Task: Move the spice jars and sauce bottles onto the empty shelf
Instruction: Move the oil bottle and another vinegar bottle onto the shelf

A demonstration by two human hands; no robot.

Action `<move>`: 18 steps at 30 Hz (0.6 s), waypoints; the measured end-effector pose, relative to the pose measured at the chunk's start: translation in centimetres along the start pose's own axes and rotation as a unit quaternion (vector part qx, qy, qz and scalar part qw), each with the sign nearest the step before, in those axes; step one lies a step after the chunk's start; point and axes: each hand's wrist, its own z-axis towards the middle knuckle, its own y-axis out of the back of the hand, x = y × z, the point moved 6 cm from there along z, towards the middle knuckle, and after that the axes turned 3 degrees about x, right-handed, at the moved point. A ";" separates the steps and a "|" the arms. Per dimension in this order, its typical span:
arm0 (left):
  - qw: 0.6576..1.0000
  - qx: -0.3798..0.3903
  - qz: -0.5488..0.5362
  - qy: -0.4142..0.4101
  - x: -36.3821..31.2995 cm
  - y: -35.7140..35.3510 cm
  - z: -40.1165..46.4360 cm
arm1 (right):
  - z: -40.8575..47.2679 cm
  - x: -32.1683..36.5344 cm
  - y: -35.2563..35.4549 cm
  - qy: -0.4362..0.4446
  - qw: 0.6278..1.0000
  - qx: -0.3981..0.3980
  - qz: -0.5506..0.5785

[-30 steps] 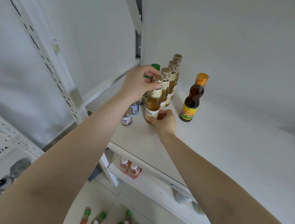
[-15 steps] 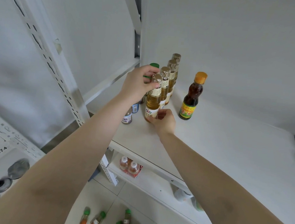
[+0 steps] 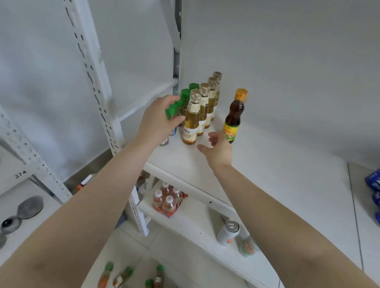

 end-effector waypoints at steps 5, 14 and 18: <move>0.996 0.017 0.073 0.050 0.3 1.7 -10.6 | -6.0 1.7 1.2 0.074 0.988 0.073 -0.115; 0.973 -0.019 0.116 0.200 3.1 9.8 -28.3 | -20.4 7.2 -4.7 0.207 0.923 0.244 -0.214; 0.951 -0.024 0.158 0.263 5.1 14.5 -35.8 | -27.8 9.4 -9.5 0.284 0.873 0.316 -0.238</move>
